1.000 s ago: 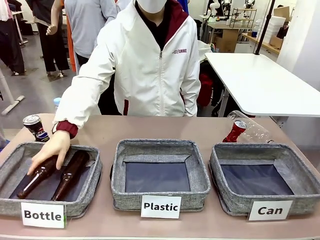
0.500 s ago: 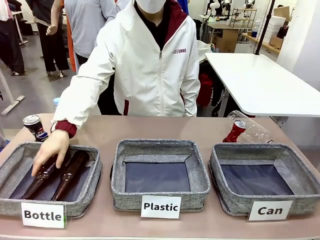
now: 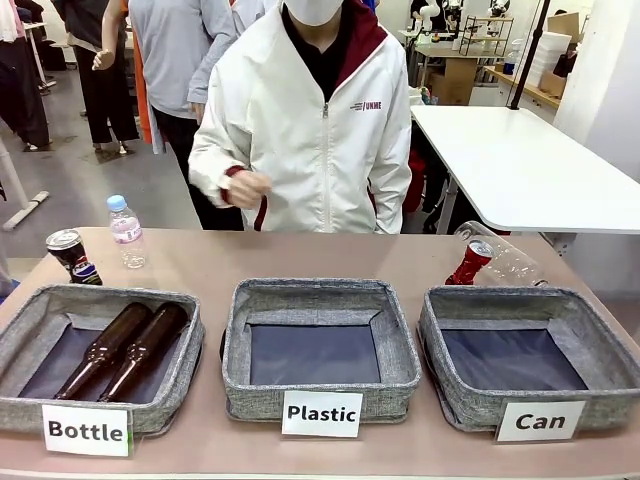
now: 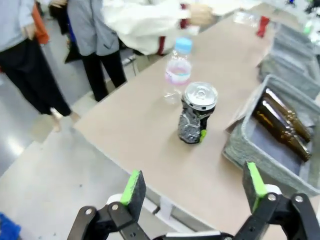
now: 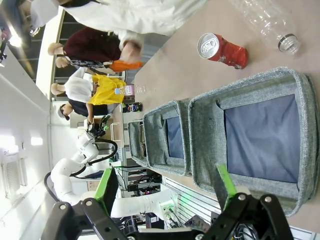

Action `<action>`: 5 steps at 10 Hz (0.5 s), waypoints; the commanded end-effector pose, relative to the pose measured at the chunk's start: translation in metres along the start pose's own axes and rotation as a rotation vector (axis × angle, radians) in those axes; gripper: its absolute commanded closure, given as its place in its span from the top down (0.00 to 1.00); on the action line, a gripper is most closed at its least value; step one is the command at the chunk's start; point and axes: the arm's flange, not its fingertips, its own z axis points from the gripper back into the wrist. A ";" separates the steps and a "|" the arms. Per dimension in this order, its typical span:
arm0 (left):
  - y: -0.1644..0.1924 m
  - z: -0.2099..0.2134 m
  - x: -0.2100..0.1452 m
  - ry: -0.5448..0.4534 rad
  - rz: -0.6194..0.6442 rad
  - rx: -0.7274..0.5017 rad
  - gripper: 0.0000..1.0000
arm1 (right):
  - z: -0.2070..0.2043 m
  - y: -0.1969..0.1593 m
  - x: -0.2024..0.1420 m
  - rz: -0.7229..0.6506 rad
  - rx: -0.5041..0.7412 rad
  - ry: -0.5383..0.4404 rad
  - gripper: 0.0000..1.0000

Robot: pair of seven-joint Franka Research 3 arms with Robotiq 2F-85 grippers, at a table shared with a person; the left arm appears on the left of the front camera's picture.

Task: Sort the can waste into the basket.
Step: Pick up the can waste from the table and place it in the right Fabric basket.

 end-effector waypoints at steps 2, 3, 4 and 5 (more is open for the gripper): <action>-0.006 -0.045 -0.002 0.027 -0.011 -0.048 1.00 | 0.000 0.001 0.003 0.022 0.027 -0.010 1.00; -0.010 -0.062 -0.002 0.050 -0.041 -0.017 1.00 | 0.000 0.001 0.003 0.022 0.027 -0.010 1.00; -0.015 -0.075 -0.002 0.046 -0.058 -0.065 1.00 | 0.000 0.001 0.003 0.022 0.027 -0.010 1.00; -0.019 -0.085 -0.004 0.051 -0.078 -0.069 1.00 | 0.000 0.001 0.003 0.022 0.027 -0.010 1.00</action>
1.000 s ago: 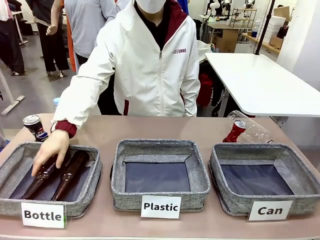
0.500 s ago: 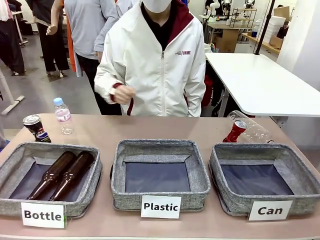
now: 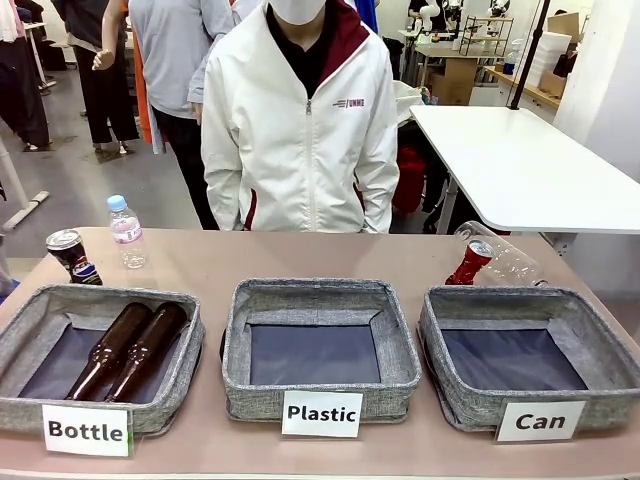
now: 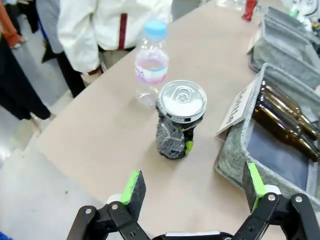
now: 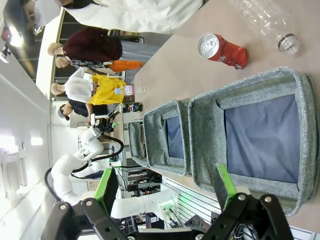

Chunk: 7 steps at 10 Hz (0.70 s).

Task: Sort the can waste into the basket.
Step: Pick up the can waste from the table and place it in the right Fabric basket.

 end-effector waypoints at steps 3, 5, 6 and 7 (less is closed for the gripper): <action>-0.020 -0.043 0.000 0.008 -0.115 -0.014 1.00 | 0.000 0.001 0.003 0.022 0.027 -0.011 1.00; -0.023 -0.059 0.001 -0.009 -0.185 0.114 1.00 | 0.000 0.001 0.003 0.022 0.027 -0.011 1.00; -0.020 -0.060 0.000 -0.013 -0.184 0.117 1.00 | 0.000 0.001 0.003 0.022 0.027 -0.011 1.00; -0.017 -0.061 -0.002 -0.002 -0.170 0.122 1.00 | 0.000 0.001 0.003 0.022 0.027 -0.011 1.00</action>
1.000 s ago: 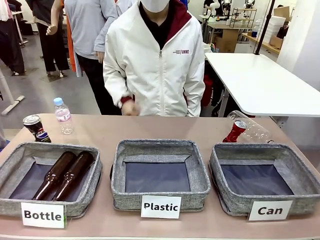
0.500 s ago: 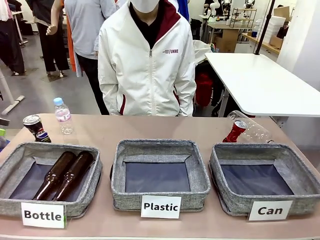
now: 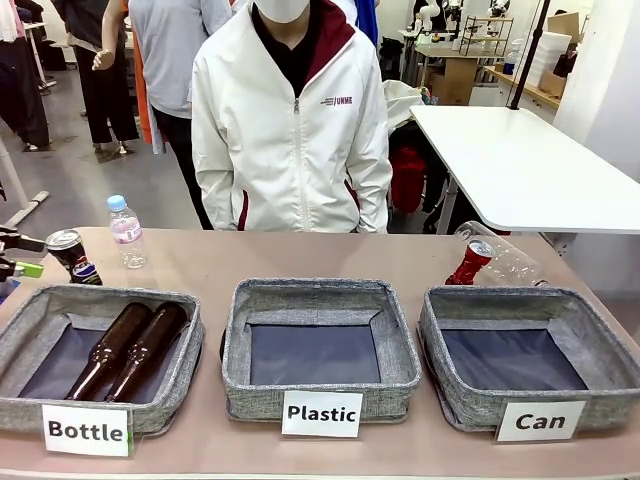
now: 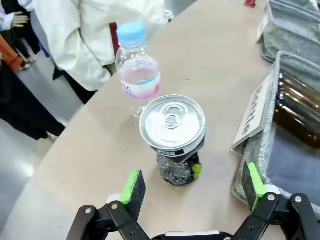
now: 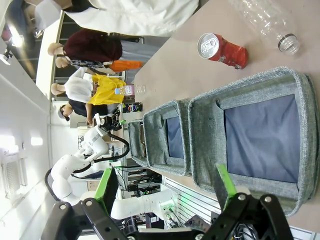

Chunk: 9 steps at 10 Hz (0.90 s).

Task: Sort the can waste into the basket.
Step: Pick up the can waste from the table and place it in the right Fabric basket.

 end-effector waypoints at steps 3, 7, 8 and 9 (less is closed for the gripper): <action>-0.003 -0.017 -0.005 -0.001 0.016 -0.002 1.00 | 0.000 0.001 0.003 0.022 0.027 -0.011 1.00; 0.002 -0.036 -0.002 -0.027 0.029 0.013 1.00 | 0.000 0.001 0.003 0.022 0.027 -0.011 1.00; 0.001 -0.038 -0.001 -0.034 0.033 0.001 1.00 | 0.000 0.001 0.003 0.022 0.027 -0.011 1.00; 0.002 -0.044 -0.001 -0.043 0.038 -0.001 1.00 | 0.000 0.001 0.003 0.022 0.027 -0.011 1.00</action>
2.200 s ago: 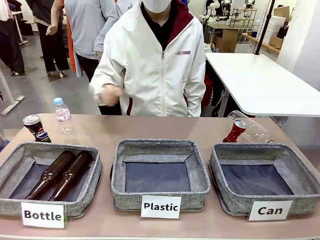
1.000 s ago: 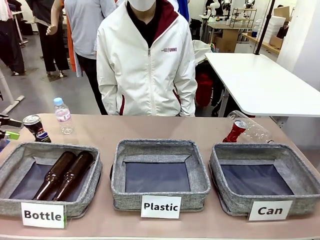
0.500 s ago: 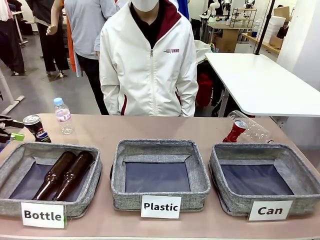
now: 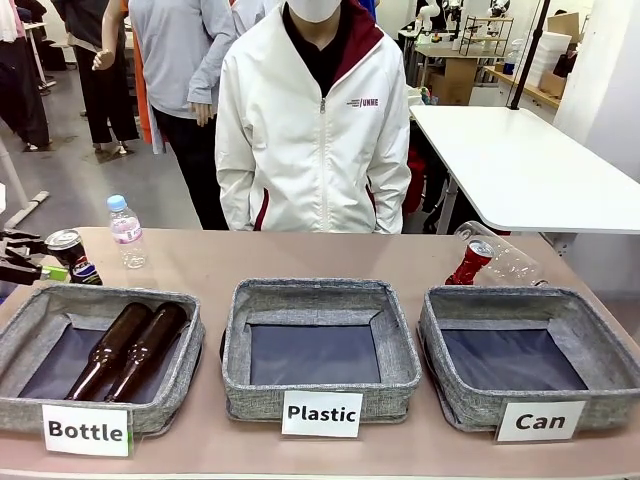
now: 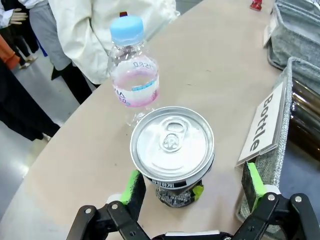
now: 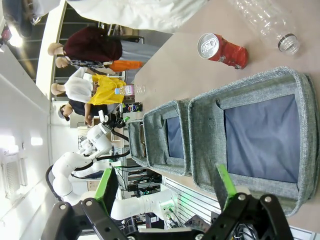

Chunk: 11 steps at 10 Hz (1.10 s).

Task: Sort the can waste into the basket.
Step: Pick up the can waste from the table and place it in the right Fabric basket.

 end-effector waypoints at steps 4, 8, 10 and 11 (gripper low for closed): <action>0.003 -0.024 0.001 -0.040 0.029 -0.039 1.00 | 0.000 0.001 0.003 0.022 0.027 -0.011 1.00; 0.007 -0.031 0.002 -0.065 0.046 -0.054 1.00 | 0.000 0.001 0.003 0.022 0.027 -0.011 1.00; 0.009 -0.030 0.004 -0.097 0.073 -0.047 1.00 | 0.000 0.001 0.003 0.022 0.027 -0.011 1.00; 0.010 -0.031 0.005 -0.123 0.090 -0.062 0.89 | 0.000 0.001 0.003 0.022 0.027 -0.011 1.00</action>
